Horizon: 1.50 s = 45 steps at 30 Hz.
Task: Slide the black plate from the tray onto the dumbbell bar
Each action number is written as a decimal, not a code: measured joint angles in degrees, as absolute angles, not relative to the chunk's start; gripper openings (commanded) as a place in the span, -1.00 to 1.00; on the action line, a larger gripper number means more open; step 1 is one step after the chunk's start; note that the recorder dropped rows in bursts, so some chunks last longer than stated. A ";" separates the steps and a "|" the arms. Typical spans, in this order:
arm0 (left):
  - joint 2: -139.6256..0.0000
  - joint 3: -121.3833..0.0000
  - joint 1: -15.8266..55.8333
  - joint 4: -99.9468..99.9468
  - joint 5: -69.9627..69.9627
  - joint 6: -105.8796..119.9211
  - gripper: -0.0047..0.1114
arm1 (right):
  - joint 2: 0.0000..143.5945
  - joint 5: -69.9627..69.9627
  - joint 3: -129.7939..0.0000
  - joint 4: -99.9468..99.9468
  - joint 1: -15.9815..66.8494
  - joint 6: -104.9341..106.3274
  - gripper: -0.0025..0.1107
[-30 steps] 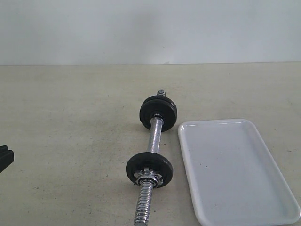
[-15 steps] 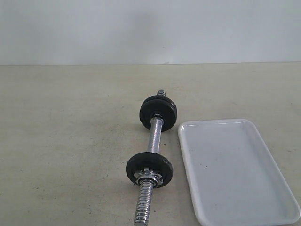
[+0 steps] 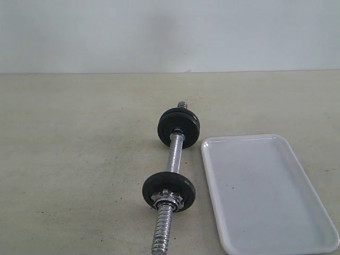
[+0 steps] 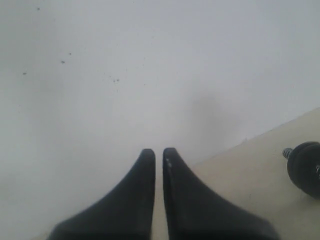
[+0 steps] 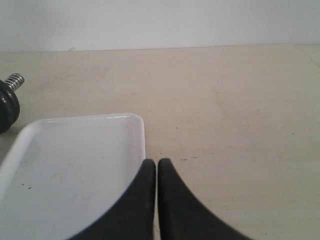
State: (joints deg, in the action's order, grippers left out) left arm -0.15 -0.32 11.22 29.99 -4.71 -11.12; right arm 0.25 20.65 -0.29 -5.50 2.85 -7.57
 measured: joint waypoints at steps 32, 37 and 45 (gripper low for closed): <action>-0.15 -0.19 11.10 4.48 6.61 -5.10 -0.84 | 0.25 20.65 -0.19 -5.50 2.85 -7.57 -0.96; -0.15 -0.19 11.10 -8.68 8.14 9.72 -0.84 | 0.25 20.65 -0.19 -5.62 2.85 -7.57 -0.96; -0.15 -0.19 11.10 -8.07 13.82 12.02 -0.84 | 0.25 20.65 -0.19 -5.62 2.85 -7.57 -0.96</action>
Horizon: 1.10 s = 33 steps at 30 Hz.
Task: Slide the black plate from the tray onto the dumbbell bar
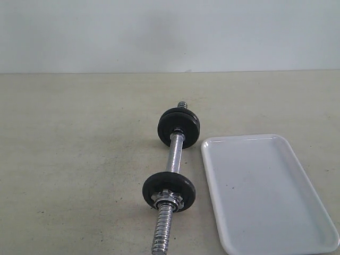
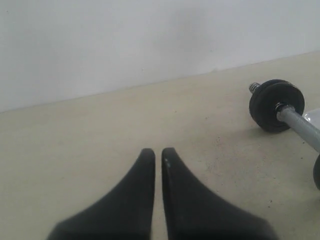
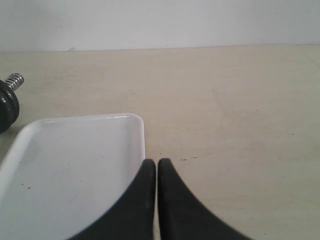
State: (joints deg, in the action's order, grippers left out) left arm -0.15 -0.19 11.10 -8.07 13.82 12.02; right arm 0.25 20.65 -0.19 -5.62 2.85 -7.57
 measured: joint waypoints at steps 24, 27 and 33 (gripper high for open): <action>-0.15 -0.19 11.10 -1.06 15.50 11.90 -0.84 | 0.25 20.65 -0.19 -5.62 2.85 -7.57 -0.96; -0.15 -0.19 11.10 -1.06 15.86 11.90 -0.84 | 0.25 20.65 -0.19 -5.62 2.85 -7.57 -0.96; -0.15 -0.19 11.10 -1.06 15.90 11.90 -0.84 | 0.25 20.65 -0.19 -5.62 2.85 -7.57 -0.96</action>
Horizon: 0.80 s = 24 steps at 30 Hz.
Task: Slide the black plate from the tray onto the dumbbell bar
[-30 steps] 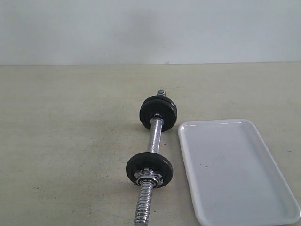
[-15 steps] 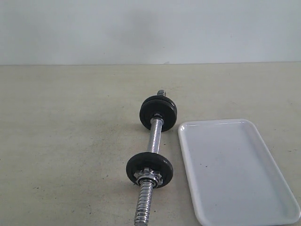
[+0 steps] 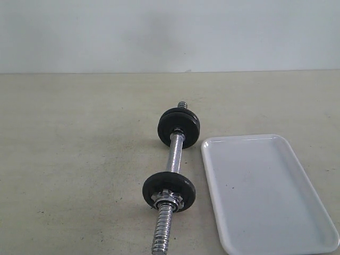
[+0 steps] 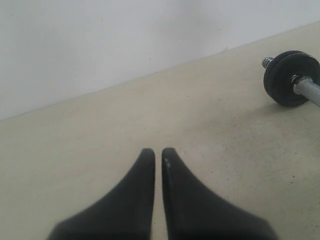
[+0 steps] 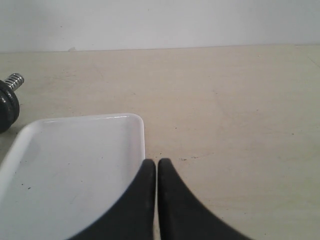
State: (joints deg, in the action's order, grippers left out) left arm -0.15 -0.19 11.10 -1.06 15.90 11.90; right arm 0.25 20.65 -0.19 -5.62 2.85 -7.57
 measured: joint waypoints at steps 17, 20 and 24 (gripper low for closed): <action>-0.15 -0.19 0.03 -4.03 15.94 11.69 -0.84 | 0.25 20.65 -0.19 -5.62 2.85 -7.57 -0.96; -0.15 -0.19 0.00 -4.27 15.94 11.69 -0.84 | 0.25 20.65 -0.19 -5.62 2.85 -7.57 -0.96; -0.15 -0.19 0.00 -4.27 15.94 11.69 -0.84 | 0.25 20.65 -0.19 -5.62 2.85 -7.57 -0.96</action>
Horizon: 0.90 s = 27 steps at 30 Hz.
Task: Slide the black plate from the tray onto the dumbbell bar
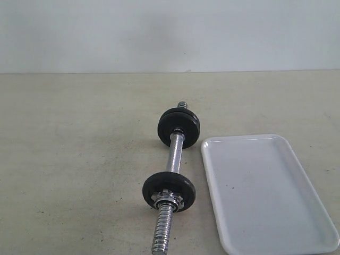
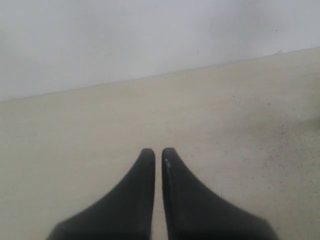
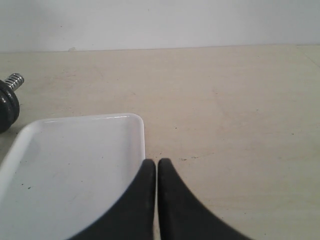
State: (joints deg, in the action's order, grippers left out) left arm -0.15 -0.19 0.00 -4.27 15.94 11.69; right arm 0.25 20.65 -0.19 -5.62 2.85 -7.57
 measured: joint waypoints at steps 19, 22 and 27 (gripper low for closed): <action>-0.15 -0.19 0.00 -5.08 18.13 8.63 -0.84 | 0.25 20.65 -0.19 -5.62 2.85 -7.57 -0.96; -0.15 -0.19 0.00 -5.08 18.13 8.53 -0.84 | 0.25 20.65 -0.19 -5.62 2.85 -7.57 -0.96; -0.15 -0.19 0.00 -5.08 18.13 8.53 -0.84 | 0.25 20.65 -0.19 -5.51 2.85 -7.57 -0.96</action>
State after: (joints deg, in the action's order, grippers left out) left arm -0.15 -0.19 0.00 -5.08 18.13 8.53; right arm 0.25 20.65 -0.19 -5.51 2.85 -7.57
